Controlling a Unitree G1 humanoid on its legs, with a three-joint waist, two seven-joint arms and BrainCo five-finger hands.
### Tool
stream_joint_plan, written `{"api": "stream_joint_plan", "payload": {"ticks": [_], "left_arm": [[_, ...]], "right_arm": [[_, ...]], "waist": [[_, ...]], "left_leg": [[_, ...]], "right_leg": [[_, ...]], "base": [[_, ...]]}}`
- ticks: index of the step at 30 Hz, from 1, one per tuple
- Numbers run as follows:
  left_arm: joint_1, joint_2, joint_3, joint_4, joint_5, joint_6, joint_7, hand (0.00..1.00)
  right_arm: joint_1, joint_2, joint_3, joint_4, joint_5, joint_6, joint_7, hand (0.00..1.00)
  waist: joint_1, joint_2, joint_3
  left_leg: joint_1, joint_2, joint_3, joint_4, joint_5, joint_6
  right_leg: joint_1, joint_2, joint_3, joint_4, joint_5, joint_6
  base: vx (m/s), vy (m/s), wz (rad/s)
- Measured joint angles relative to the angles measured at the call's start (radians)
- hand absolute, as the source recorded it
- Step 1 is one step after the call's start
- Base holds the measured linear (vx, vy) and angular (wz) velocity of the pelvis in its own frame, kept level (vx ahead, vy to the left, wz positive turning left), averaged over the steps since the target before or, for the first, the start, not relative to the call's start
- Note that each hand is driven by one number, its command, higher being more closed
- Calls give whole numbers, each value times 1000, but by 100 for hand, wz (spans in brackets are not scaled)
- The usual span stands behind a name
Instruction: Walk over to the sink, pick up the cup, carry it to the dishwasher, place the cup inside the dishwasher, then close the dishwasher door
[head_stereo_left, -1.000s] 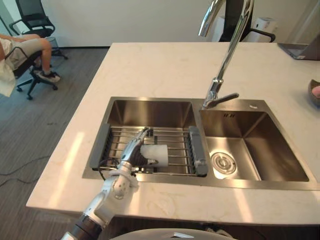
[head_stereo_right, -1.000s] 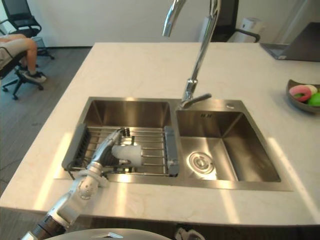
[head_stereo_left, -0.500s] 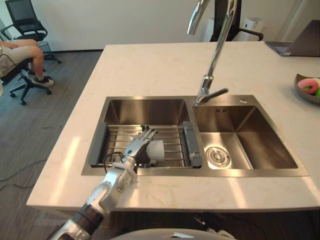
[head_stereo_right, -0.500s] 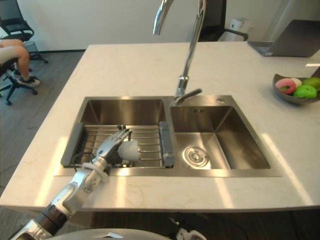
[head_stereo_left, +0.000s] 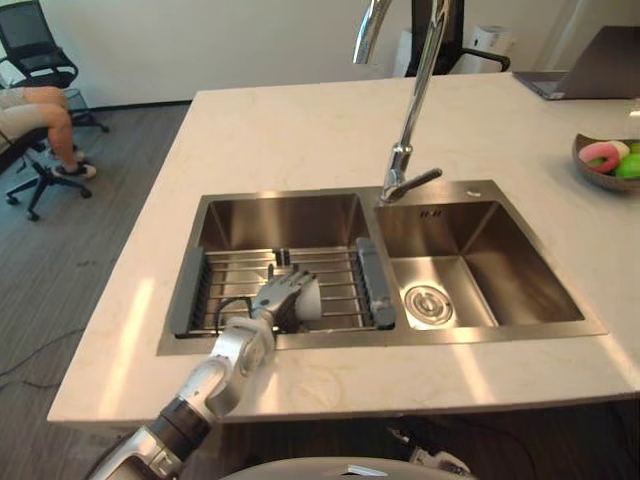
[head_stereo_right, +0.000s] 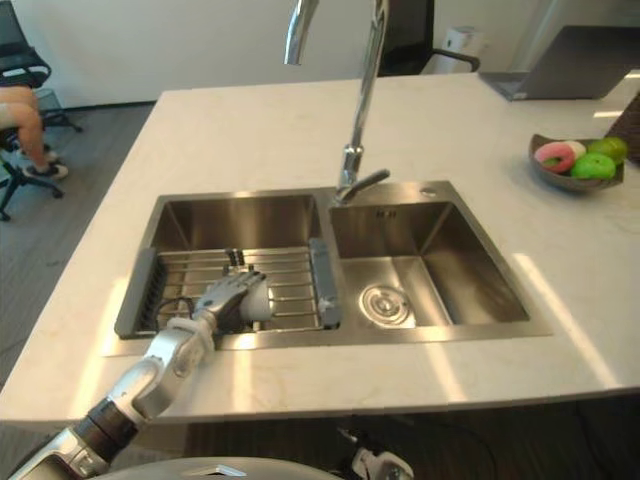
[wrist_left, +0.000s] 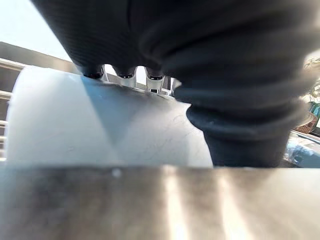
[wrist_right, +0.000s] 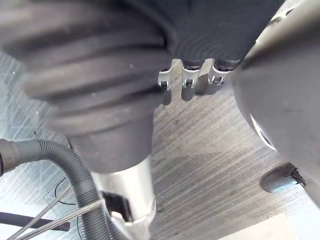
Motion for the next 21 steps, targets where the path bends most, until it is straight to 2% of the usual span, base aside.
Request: {"api": "stream_joint_plan", "payload": {"ticks": [4,5,9,13,21], "left_arm": [[-12,0,-8,4,1,39,0,0],[-12,0,-10,4,1,45,0,100],[-21,0,-18,5,13,68,-4,100],[-40,0,-15,7,9,107,-73,100],[-47,5,-14,17,-16,118,-63,100]], "right_arm": [[-13,-1,-24,16,-1,-1,-1,0],[-14,-2,-28,23,-1,-1,-1,0],[-18,-12,-41,32,-1,0,-2,0],[-18,-20,-56,40,-1,5,-3,0],[-21,-25,-67,40,-1,5,-5,0]], "waist": [[-8,2,2],[-10,2,2],[-15,5,3],[-21,7,8],[-30,18,15]], "left_leg": [[-9,-9,-12,1,-3,1],[-9,-9,-12,2,-3,1],[-16,-14,-16,3,-3,1],[-23,-17,-18,6,-3,1],[-27,-21,-24,19,-8,3]], "right_leg": [[-13,2,33,0,1,1],[-13,2,35,0,1,1],[-22,1,52,0,1,1],[-29,2,61,0,2,1],[-31,1,75,0,3,2]], "base": [[-33,3,-4],[0,0,0],[0,0,0],[-6,-1,-2],[0,0,0]]}}
